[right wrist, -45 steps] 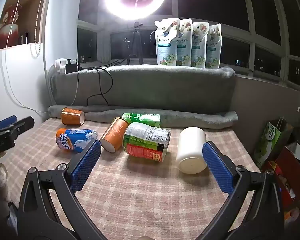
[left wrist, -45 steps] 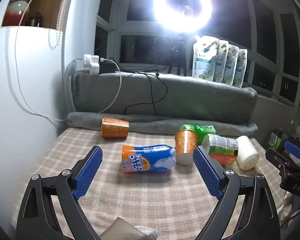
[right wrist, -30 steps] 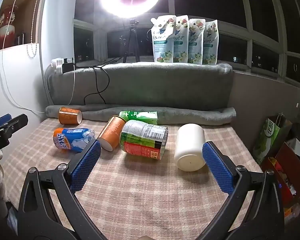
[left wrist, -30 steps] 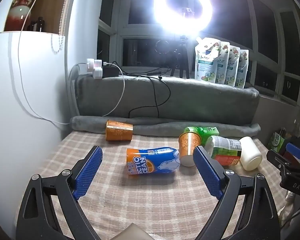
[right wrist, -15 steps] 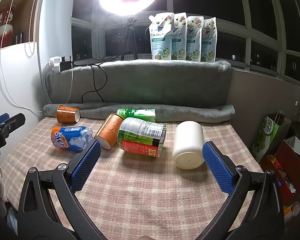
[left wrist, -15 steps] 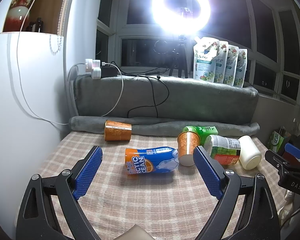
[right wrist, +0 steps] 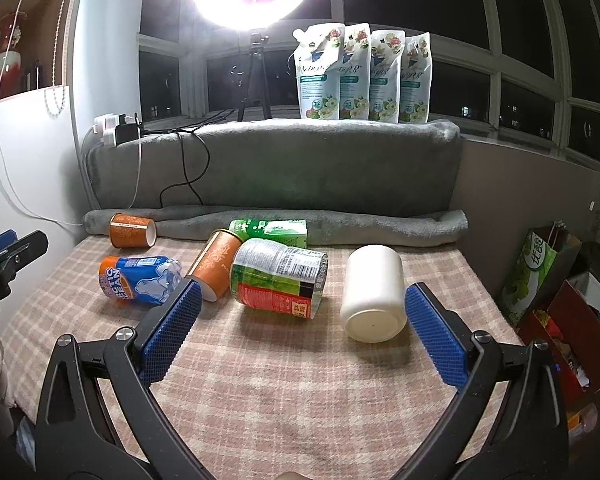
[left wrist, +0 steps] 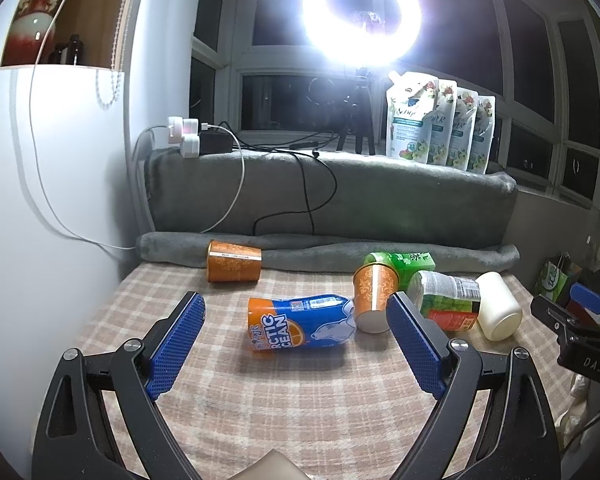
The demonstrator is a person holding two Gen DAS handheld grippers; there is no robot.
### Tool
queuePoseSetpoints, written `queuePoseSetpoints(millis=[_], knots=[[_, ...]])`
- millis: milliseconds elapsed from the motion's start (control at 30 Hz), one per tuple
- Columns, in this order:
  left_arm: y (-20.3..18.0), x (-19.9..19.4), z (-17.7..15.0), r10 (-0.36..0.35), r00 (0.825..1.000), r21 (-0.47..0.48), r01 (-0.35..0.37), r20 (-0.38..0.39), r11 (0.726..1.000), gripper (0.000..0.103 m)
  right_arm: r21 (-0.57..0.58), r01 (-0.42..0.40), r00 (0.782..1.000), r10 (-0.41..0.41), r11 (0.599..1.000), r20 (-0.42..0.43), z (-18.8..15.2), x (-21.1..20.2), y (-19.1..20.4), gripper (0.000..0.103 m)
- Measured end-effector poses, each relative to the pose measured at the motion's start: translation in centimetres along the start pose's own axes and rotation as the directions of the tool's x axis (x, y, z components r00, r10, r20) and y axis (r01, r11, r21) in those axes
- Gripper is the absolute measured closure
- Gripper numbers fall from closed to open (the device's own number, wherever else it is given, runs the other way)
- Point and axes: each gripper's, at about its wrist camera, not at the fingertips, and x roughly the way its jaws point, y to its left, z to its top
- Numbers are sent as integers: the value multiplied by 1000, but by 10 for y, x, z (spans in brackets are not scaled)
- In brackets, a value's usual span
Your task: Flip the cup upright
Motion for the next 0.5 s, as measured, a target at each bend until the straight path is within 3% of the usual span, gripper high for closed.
queuePoseSetpoints(millis=[500], knots=[[-1,2,4,4,1000,-1,-4,-9,1000,11,3,5,1000,-5,1000,-19,12,6,-1,0]])
